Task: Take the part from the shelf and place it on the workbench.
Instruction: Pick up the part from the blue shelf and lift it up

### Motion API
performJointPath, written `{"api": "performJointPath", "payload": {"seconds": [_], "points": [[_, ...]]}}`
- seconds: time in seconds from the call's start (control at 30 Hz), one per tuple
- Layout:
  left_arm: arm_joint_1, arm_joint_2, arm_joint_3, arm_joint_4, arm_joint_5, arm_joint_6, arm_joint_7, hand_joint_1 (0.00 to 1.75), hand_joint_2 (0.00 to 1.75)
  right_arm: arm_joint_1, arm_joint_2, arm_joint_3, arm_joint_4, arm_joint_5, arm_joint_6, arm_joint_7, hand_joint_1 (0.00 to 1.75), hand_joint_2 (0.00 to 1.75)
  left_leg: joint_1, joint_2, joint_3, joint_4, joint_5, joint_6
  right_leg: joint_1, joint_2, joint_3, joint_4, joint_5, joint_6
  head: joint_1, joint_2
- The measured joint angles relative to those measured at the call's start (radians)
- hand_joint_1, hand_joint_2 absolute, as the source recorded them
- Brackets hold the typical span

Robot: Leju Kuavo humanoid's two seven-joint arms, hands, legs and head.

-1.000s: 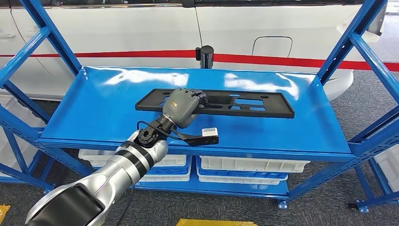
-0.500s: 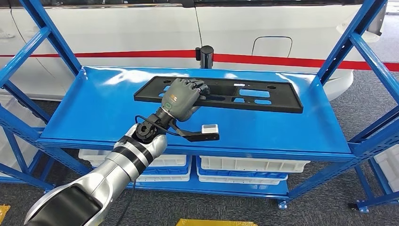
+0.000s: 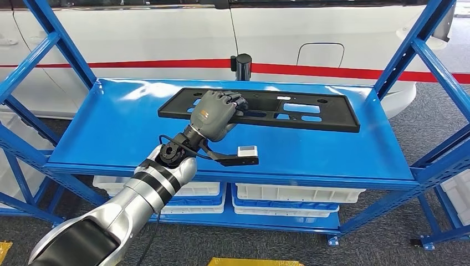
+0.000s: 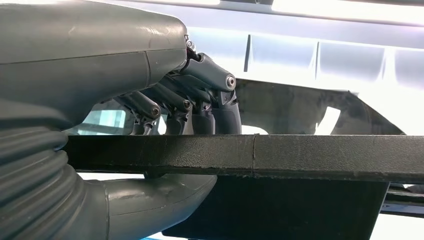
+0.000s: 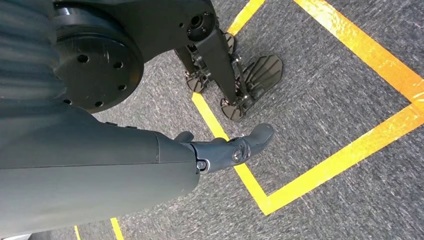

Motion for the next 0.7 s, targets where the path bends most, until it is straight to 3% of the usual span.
{"api": "performJointPath", "payload": {"seconds": [0.2,0.33,0.4,0.47,0.5,0.53,0.57,0.63,0.67,0.7], "points": [[0.000,0.000,0.002,-0.010,0.006,0.000,0.000,1.75,1.75,-0.001,0.004,0.000,0.000,-0.002,0.000,0.000,0.00,1.75,-0.005,0.000,-0.012,0.016,-0.001,0.007,-0.006,0.000,-0.004,-0.001,0.007,0.011,0.000,0.000],[-0.001,-0.003,0.002,-0.013,0.007,0.000,-0.003,1.75,1.75,-0.002,0.003,0.000,0.000,-0.003,0.000,0.001,0.00,1.75,0.001,0.002,-0.009,-0.003,0.023,0.031,-0.005,0.001,-0.016,0.003,0.009,0.029,0.000,0.000],[-0.002,-0.007,0.002,-0.015,0.008,0.000,-0.004,1.75,1.75,-0.004,0.001,0.000,0.000,-0.003,-0.001,0.001,0.00,1.75,0.011,0.005,-0.005,-0.017,0.038,0.041,-0.004,0.001,-0.061,0.080,-0.026,0.029,0.004,0.000],[0.001,-0.008,0.002,-0.015,0.009,0.000,-0.004,1.75,1.75,-0.005,0.001,0.000,0.000,-0.004,-0.001,-0.001,0.00,1.75,0.013,0.005,-0.010,-0.019,0.042,0.043,-0.009,0.001,-0.132,0.218,-0.067,0.033,0.008,0.000],[0.004,-0.008,0.002,-0.015,0.009,0.000,-0.004,1.75,1.75,-0.005,0.000,0.000,0.000,-0.005,-0.001,-0.002,0.00,1.75,0.014,0.006,-0.011,-0.019,0.042,0.043,-0.013,0.001,-0.160,0.266,-0.074,0.039,0.009,0.000],[0.007,-0.008,0.002,-0.015,0.009,0.000,-0.004,1.75,1.75,-0.005,0.000,0.000,0.000,-0.006,-0.001,-0.004,0.00,1.75,0.015,0.005,-0.011,-0.018,0.041,0.042,-0.018,0.000,-0.171,0.278,-0.064,0.050,0.008,0.000],[0.009,-0.008,0.002,-0.015,0.009,0.000,-0.005,1.75,1.75,-0.005,-0.001,0.000,0.001,-0.008,-0.001,-0.007,0.00,1.75,0.019,0.005,-0.010,-0.017,0.039,0.039,-0.024,0.000,-0.161,0.244,-0.036,0.064,0.008,0.000],[0.009,-0.008,0.003,-0.015,0.011,0.000,-0.006,1.75,1.75,-0.005,-0.002,0.000,0.001,-0.009,0.001,-0.010,0.00,1.75,0.024,0.002,-0.012,-0.009,0.030,0.024,-0.033,-0.004,-0.097,0.104,0.030,0.092,0.011,0.000],[0.008,-0.008,0.003,-0.015,0.012,0.000,-0.007,1.75,1.75,-0.006,-0.002,0.000,0.001,-0.010,0.002,-0.011,0.00,1.75,0.023,0.001,-0.017,-0.003,0.026,0.014,-0.032,-0.004,-0.071,0.049,0.051,0.097,0.015,0.000],[0.007,-0.008,0.005,-0.015,0.014,0.000,-0.008,1.75,1.75,-0.007,-0.001,0.000,0.002,-0.011,0.003,-0.012,0.00,1.75,0.020,0.000,-0.023,0.003,0.022,0.006,-0.032,-0.003,-0.057,0.017,0.055,0.093,0.019,0.000]]}}
